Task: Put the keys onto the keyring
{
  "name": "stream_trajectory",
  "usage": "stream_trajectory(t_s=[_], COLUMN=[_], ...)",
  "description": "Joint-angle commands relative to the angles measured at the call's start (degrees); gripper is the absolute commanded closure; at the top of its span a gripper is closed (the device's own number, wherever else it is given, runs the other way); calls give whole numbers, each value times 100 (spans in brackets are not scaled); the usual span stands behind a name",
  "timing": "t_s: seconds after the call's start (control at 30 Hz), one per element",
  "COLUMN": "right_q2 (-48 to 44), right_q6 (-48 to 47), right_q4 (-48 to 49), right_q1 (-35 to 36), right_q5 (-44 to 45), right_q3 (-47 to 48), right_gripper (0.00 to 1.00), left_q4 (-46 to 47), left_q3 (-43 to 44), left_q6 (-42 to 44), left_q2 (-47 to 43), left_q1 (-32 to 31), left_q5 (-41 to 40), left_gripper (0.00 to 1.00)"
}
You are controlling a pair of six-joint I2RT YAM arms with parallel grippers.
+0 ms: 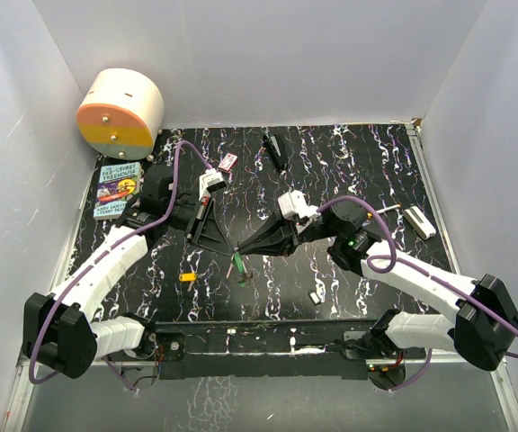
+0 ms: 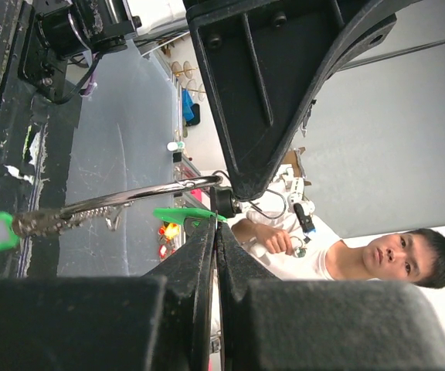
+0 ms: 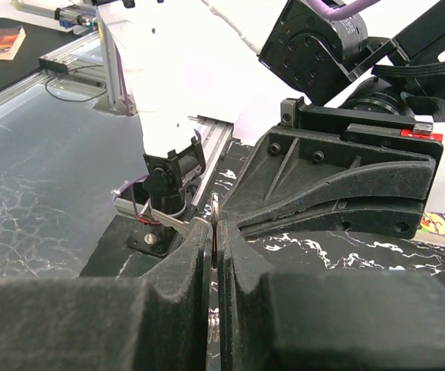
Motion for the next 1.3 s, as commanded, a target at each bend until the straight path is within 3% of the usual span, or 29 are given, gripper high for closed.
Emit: stream_trajectory(t_s=[0.0,0.3,0.5,1.27], right_q2=[-33,213,661,1079], right_q6=[5,154,798,973], right_q4=[831,1126,2163,2714], right_q1=[5,6,7,1], right_q5=[6,15,-80,27], right_q3=[-57,-184,-360,-520], right_gripper=[93,93,93,93], left_q4=[-84,-318,-702,-1513], left_q3=[271,393,525,906], left_q6=[166,388,764,1645], left_q2=[-77,-38,-38,-75], left_q1=[14,13,14,88], left_q5=[1011,1009,1012,1011], left_gripper=[100,100,100,100])
